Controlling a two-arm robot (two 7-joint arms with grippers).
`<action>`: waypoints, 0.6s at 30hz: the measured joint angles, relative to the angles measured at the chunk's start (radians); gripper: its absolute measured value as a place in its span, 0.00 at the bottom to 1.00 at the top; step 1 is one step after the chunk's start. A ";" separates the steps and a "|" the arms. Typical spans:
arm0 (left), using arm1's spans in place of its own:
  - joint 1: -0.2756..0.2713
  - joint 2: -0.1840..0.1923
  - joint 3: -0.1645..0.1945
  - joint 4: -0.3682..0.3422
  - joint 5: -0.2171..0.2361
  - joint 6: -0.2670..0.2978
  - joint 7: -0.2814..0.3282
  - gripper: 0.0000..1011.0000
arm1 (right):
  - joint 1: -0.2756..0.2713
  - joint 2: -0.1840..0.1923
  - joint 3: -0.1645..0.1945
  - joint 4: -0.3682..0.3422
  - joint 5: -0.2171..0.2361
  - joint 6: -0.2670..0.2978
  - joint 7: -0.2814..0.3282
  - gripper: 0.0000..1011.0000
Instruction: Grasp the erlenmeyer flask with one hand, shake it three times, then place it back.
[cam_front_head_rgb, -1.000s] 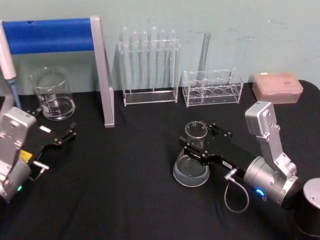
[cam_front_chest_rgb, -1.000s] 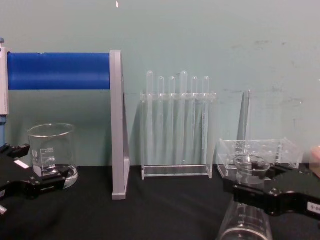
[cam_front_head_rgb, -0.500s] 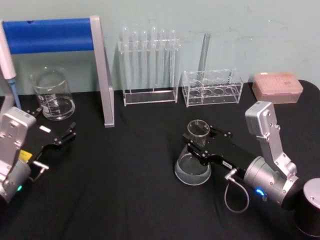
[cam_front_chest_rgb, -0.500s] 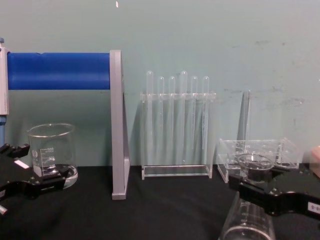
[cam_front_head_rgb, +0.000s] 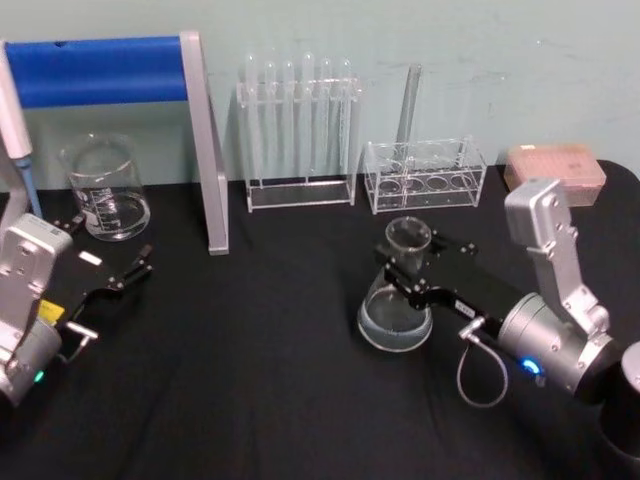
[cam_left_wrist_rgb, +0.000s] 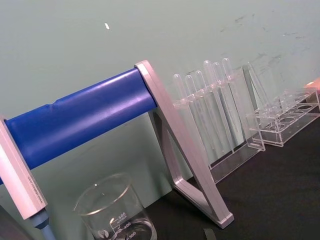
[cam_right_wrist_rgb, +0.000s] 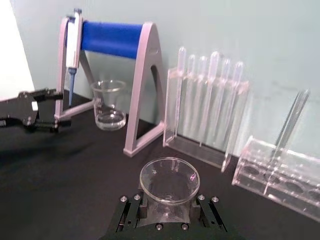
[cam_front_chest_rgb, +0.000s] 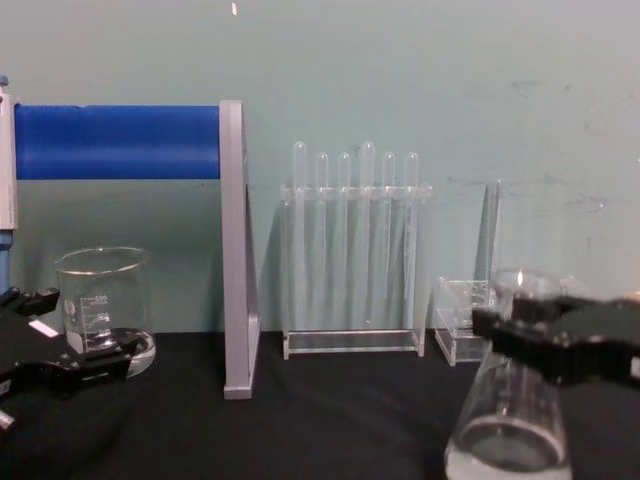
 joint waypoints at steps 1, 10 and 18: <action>0.000 0.000 0.000 0.000 0.000 0.000 0.000 0.99 | -0.002 0.002 0.008 -0.016 0.002 0.006 -0.002 0.44; 0.000 0.000 0.000 0.000 0.000 0.000 0.000 0.99 | -0.010 0.014 0.038 -0.081 0.023 0.019 -0.001 0.44; 0.000 0.000 0.000 0.000 0.000 0.000 0.000 0.99 | -0.011 0.017 0.045 -0.097 0.029 0.018 -0.002 0.44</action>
